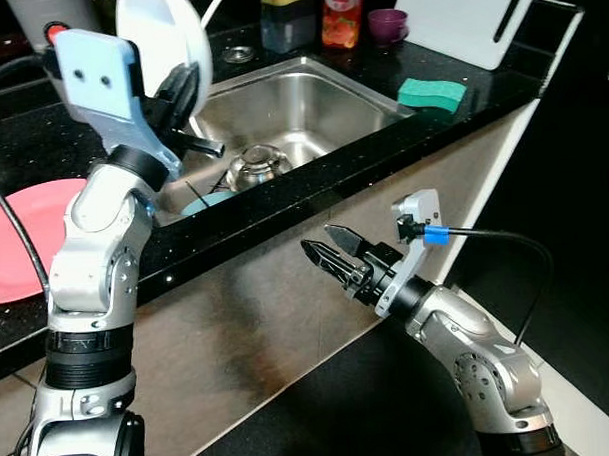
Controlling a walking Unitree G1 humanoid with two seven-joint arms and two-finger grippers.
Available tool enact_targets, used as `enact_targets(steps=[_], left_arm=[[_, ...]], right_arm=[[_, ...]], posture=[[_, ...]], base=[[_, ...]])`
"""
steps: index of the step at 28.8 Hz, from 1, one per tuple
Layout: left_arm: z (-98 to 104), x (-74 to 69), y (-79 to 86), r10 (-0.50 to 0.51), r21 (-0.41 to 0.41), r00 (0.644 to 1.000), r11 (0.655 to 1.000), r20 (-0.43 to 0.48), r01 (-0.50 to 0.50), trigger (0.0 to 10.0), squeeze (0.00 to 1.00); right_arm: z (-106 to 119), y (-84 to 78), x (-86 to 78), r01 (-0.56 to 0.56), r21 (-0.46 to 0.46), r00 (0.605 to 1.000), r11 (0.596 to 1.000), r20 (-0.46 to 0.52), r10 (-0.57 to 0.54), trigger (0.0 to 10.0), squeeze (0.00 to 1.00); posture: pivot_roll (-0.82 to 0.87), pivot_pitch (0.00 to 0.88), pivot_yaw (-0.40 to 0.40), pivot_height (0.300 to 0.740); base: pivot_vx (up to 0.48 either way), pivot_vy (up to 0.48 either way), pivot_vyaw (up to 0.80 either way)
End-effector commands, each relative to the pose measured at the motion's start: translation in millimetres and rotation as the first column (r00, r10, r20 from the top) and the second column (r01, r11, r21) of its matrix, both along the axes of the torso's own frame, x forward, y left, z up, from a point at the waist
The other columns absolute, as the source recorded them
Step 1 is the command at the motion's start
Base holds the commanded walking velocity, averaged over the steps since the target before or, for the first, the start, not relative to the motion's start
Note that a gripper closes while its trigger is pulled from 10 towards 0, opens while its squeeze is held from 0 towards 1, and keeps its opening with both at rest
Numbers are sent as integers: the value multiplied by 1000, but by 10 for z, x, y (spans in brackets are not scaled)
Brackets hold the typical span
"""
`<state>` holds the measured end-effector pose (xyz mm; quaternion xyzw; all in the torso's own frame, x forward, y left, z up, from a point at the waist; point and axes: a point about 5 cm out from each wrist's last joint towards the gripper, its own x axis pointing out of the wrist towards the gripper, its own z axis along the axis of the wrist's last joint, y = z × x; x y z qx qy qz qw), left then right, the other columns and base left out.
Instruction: Kitchen organization
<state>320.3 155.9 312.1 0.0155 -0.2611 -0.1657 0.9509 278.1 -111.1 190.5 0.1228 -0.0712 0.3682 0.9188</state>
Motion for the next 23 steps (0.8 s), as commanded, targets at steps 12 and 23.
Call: enact_targets(steps=[12,23], left_arm=[[-30,0,49,23,22,1000,999,2,-23,10000,0],[-183,207,65,-58,227,996,971,-65,72,10000,0]], right_arm=[[-2,-6,10,6,16,1000,1000,-4,-5,10000,0],[44,-14,-30,17,24,1000,1000,-1,-17,10000,0]], posture=[[32,0,39,740],[7,0,56,740]], base=[[0,0,0],[0,0,0]])
